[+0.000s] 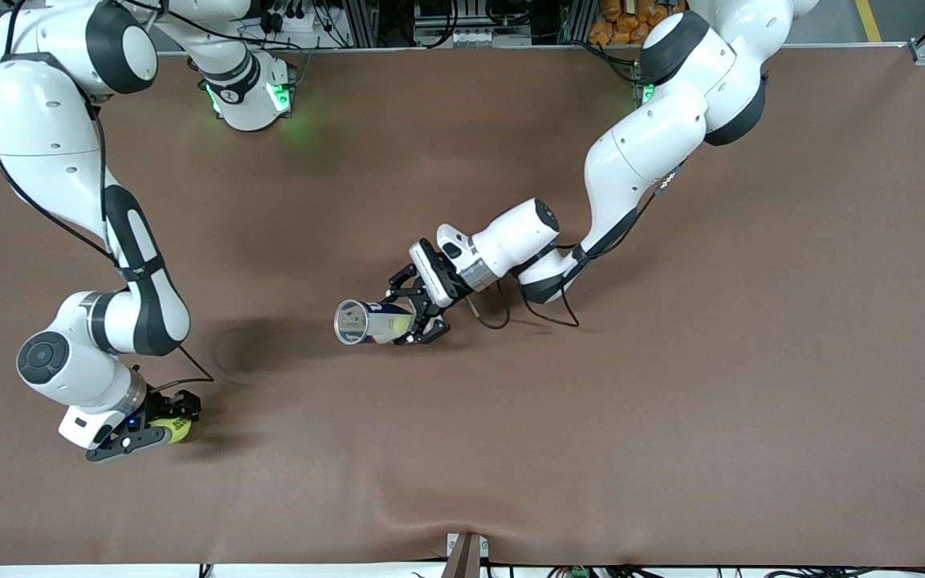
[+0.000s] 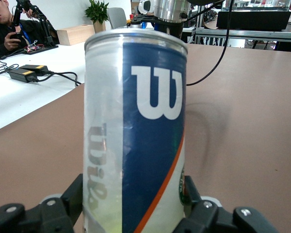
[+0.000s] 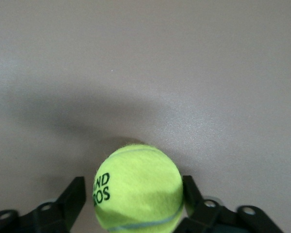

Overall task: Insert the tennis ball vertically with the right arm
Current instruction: 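Carry the second ball with the right gripper over the can's rim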

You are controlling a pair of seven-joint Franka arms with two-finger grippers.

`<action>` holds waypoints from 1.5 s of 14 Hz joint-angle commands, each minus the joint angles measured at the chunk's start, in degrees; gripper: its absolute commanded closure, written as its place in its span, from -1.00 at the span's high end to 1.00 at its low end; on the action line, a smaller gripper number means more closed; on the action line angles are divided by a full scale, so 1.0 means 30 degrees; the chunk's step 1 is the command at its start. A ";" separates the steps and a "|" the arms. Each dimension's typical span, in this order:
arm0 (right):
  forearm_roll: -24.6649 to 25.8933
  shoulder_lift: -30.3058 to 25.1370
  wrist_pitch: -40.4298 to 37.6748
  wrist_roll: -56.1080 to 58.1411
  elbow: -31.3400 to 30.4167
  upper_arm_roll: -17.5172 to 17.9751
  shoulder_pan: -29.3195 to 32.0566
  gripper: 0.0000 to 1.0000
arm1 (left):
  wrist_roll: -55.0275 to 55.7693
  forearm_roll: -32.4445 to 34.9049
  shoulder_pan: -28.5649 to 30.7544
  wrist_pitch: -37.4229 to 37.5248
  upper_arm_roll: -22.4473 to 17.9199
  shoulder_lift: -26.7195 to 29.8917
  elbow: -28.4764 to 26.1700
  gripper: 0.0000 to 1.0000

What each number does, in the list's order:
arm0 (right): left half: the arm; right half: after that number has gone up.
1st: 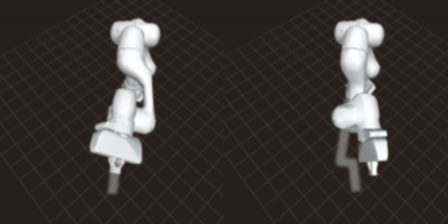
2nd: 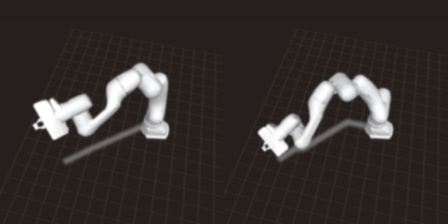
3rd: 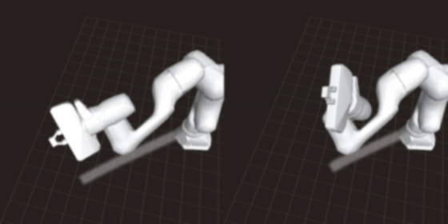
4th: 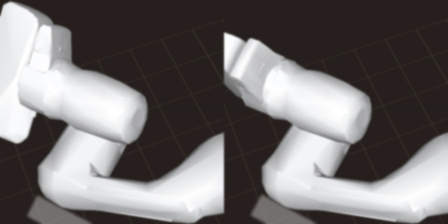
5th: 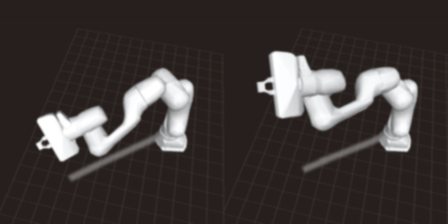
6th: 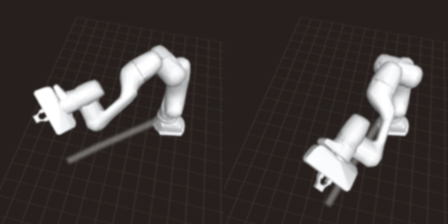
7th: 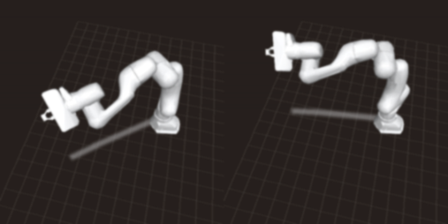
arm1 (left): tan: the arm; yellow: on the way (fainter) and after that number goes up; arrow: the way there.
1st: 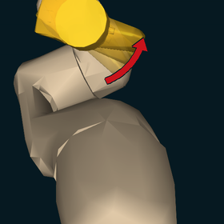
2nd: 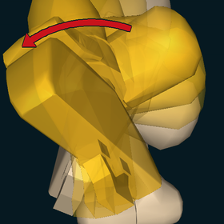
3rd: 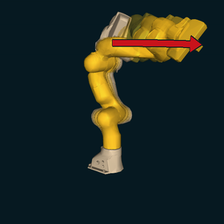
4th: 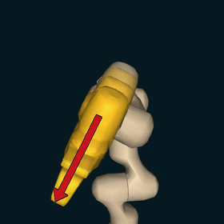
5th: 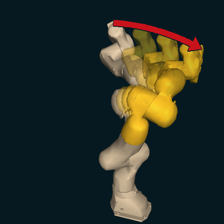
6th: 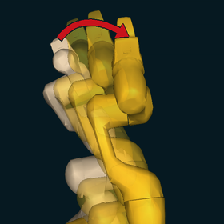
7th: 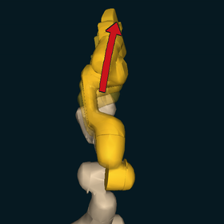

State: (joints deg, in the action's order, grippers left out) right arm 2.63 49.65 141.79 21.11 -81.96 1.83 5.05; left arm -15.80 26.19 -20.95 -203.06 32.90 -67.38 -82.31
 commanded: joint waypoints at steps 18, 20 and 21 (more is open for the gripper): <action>-0.0465 -0.6880 -1.2279 -2.0822 0.0337 0.5538 -0.3353 -0.55 | 0.0256 0.0234 0.0158 -0.0194 0.0197 0.0049 0.0162 0.64; -0.0436 -0.6911 -1.2195 -2.3461 0.0424 0.6653 -0.3353 -0.53 | 0.0256 0.0234 0.0158 -0.0223 0.0197 0.0049 0.0191 0.63; -0.0436 -0.6882 -1.2107 -2.4257 0.0425 0.6715 -0.3528 -0.53 | 0.0256 0.0234 0.0158 -0.0223 0.0197 0.0049 0.0191 0.63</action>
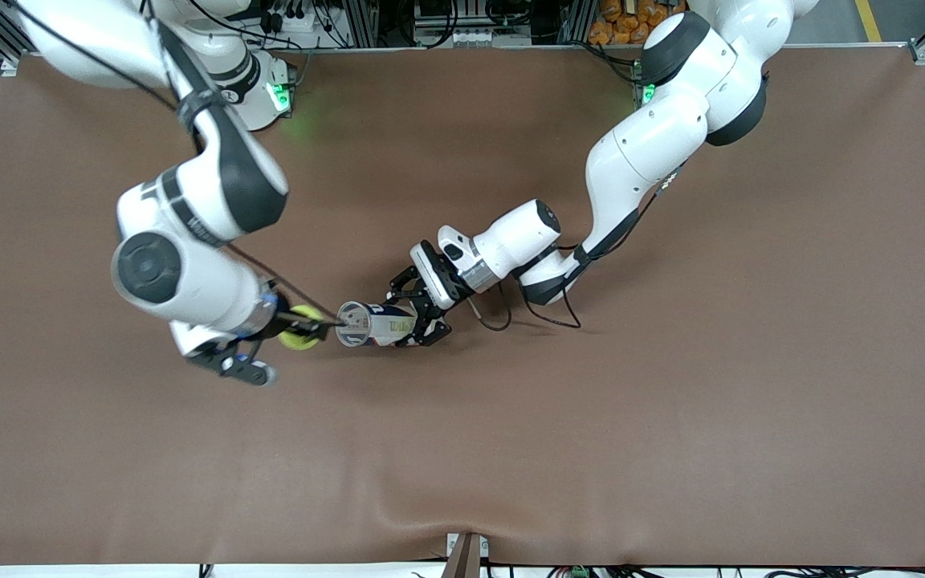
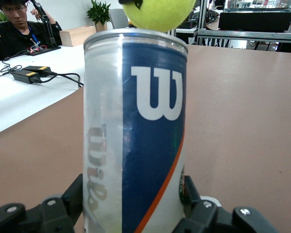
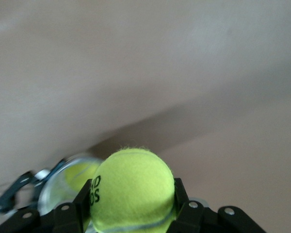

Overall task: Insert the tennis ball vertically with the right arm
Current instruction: 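Carry the second ball with the right gripper over the can's rim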

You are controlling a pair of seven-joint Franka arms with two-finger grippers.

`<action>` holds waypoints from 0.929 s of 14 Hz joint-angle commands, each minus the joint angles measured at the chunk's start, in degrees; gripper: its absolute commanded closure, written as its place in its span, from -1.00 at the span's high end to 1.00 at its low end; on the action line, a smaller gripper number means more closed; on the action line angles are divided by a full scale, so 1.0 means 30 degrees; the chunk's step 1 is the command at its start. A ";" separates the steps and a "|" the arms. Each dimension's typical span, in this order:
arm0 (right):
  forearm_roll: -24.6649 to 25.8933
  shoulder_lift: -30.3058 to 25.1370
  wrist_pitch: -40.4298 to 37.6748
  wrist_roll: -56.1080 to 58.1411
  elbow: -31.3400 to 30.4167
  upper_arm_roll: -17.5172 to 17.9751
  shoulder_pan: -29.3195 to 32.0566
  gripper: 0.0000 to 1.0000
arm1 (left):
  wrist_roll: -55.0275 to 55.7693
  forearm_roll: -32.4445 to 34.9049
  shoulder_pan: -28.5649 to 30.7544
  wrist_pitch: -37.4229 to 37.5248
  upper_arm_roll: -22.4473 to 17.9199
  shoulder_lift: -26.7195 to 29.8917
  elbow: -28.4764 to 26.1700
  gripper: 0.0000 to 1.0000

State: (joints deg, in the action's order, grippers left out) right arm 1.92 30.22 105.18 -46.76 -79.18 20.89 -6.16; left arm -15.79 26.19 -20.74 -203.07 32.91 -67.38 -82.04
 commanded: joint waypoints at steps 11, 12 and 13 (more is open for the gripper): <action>-0.0171 0.0560 0.2380 -0.3658 -0.0646 0.0303 -0.1024 -0.39 | 0.0254 0.0234 0.0117 -0.0221 0.0162 0.0049 0.0070 0.64; -0.0142 0.0619 0.2381 -0.4009 -0.0647 0.0303 -0.1082 -0.31 | 0.0254 0.0234 0.0117 -0.0192 0.0162 0.0049 0.0070 0.64; -0.0170 0.0649 0.2410 -0.4100 -0.0647 0.0303 -0.1228 -0.11 | 0.0254 0.0234 0.0117 -0.0221 0.0162 0.0049 0.0070 0.63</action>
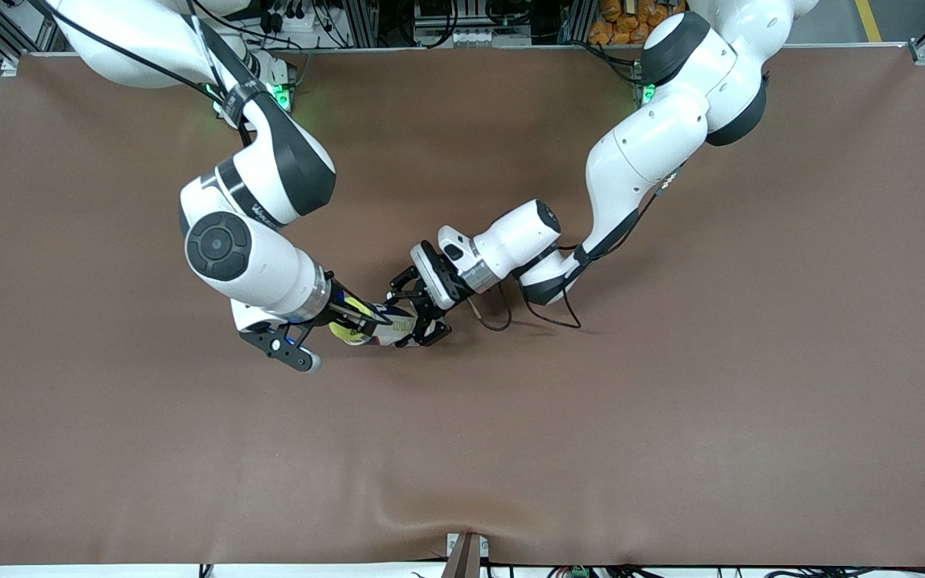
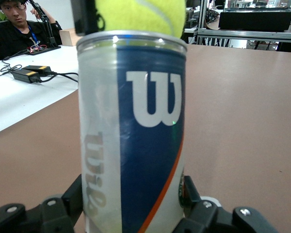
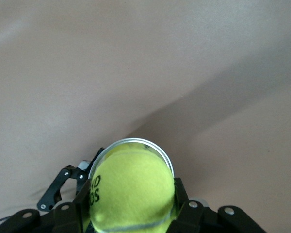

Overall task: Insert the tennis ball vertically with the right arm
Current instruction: 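Push the second ball into the can and open the right gripper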

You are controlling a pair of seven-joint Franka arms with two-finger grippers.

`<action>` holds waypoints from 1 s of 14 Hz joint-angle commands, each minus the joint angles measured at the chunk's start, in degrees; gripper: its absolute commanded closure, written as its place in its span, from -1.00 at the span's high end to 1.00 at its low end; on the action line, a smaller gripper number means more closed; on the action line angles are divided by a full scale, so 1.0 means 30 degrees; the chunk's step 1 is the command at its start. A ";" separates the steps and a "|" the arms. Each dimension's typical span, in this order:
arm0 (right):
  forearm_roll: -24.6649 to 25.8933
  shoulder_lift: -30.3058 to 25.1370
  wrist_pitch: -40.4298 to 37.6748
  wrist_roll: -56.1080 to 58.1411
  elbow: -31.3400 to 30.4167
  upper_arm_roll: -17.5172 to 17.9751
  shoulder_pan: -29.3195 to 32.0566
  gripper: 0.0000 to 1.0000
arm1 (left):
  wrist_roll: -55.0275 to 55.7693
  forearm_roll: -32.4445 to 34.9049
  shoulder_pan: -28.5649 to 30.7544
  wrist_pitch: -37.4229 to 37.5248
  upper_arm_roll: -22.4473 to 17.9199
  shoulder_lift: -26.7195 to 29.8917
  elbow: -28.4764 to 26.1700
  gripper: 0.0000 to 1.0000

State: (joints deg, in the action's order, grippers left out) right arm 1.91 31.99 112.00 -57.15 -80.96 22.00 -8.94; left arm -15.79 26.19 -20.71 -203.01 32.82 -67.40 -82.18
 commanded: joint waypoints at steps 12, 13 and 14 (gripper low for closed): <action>-0.0199 0.0441 0.0871 -0.2308 0.0033 -0.0067 -0.1121 1.00 | 0.0254 0.0234 0.0166 -0.0239 0.0193 0.0083 0.0119 0.64; -0.0199 0.0412 0.0871 -0.2308 0.0092 -0.0038 -0.1121 1.00 | 0.0254 0.0234 0.0166 -0.0239 0.0193 0.0083 0.0119 0.64; -0.0199 0.0412 0.0842 -0.2308 0.0121 -0.0038 -0.1063 1.00 | 0.0254 0.0263 0.0195 -0.0210 0.0193 0.0083 0.0119 0.63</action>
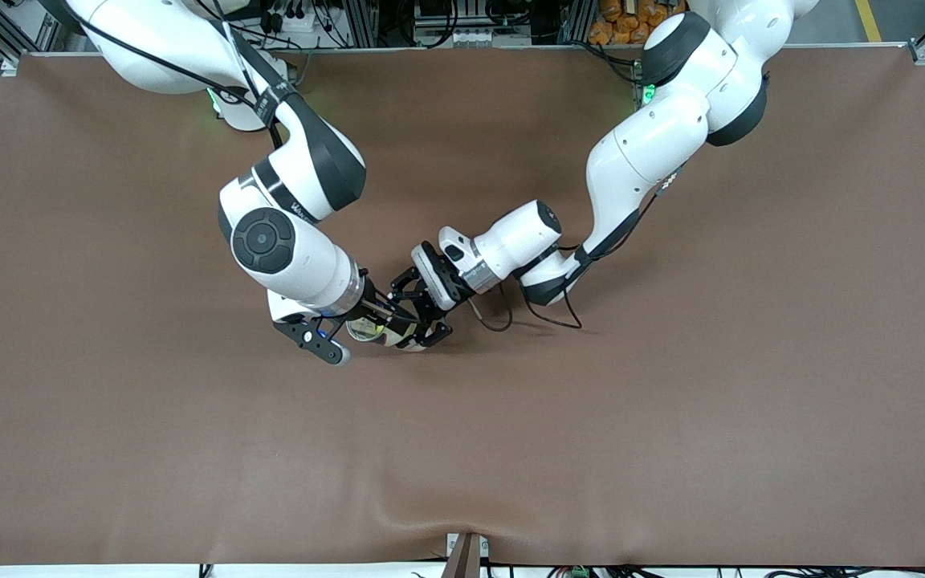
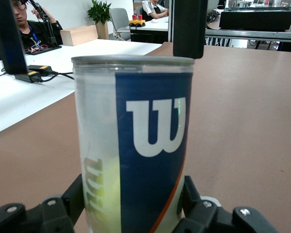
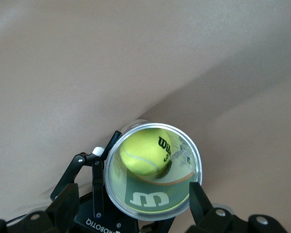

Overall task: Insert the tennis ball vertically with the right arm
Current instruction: 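Push the second ball into the can and open the right gripper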

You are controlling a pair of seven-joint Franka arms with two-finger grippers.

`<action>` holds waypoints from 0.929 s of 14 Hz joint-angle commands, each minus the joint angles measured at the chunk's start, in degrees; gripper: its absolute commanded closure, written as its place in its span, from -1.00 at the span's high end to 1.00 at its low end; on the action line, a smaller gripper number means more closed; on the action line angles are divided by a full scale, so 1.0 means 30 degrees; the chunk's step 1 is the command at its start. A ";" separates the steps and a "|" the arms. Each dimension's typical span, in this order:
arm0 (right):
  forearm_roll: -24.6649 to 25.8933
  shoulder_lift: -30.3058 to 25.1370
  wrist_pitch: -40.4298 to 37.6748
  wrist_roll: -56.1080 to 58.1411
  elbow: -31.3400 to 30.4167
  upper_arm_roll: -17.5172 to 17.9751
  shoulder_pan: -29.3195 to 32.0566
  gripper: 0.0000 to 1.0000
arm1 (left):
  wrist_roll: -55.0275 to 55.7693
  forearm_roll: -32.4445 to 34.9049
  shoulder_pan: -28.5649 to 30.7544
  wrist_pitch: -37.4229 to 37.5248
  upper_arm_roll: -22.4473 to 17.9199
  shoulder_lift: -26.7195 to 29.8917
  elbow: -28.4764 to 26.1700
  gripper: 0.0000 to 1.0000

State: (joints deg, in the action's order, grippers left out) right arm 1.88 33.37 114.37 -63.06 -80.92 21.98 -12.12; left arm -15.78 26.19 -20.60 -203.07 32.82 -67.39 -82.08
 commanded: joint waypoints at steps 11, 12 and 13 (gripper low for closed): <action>-0.0129 -0.0284 -0.1299 0.0248 0.1340 -0.0004 0.0701 1.00 | 0.0251 0.1316 0.0975 -0.0221 0.0366 0.0080 -0.0414 0.64; -0.0071 -0.0284 -0.1270 0.0190 0.1340 -0.0004 0.0554 1.00 | 0.0251 0.1637 0.1122 -0.0221 0.0397 0.0051 -0.0501 0.64; 0.0075 -0.0284 -0.1270 0.0189 0.1340 -0.0033 0.0379 1.00 | 0.0251 0.1901 0.1298 -0.0221 0.0397 0.0051 -0.0676 0.63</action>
State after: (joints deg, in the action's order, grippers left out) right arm 1.91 33.17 111.50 -62.50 -77.04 21.88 -10.08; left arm -15.78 29.33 -18.43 -203.07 32.84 -67.39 -82.84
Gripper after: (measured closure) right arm 0.000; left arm 0.181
